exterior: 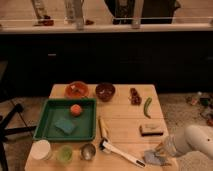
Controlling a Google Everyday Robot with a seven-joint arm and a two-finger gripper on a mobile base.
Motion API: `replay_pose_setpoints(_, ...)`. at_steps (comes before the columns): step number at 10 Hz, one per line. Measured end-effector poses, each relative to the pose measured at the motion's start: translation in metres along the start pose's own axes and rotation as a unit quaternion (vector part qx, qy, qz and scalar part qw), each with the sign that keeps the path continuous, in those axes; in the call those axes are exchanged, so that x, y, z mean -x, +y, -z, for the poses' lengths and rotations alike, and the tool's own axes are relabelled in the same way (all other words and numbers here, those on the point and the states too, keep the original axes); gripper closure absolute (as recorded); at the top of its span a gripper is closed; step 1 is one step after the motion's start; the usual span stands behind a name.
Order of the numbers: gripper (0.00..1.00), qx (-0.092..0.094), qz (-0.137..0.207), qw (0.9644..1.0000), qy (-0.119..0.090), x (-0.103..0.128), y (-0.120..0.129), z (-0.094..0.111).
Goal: Place towel in purple bowl
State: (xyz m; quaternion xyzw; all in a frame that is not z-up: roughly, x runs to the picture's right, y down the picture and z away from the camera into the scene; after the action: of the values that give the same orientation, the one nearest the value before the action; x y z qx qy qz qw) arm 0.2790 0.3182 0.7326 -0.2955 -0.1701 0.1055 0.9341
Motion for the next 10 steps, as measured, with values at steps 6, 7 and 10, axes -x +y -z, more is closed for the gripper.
replay_pose_setpoints(6,1.0,-0.063,0.022,0.9978,0.004,0.02,-0.025,0.052)
replay_pose_setpoints(7,1.0,-0.069,0.026,0.9972,0.005,0.024,-0.03,0.056)
replay_pose_setpoints(10,1.0,-0.098,0.048,0.994,0.01,0.055,-0.062,0.073)
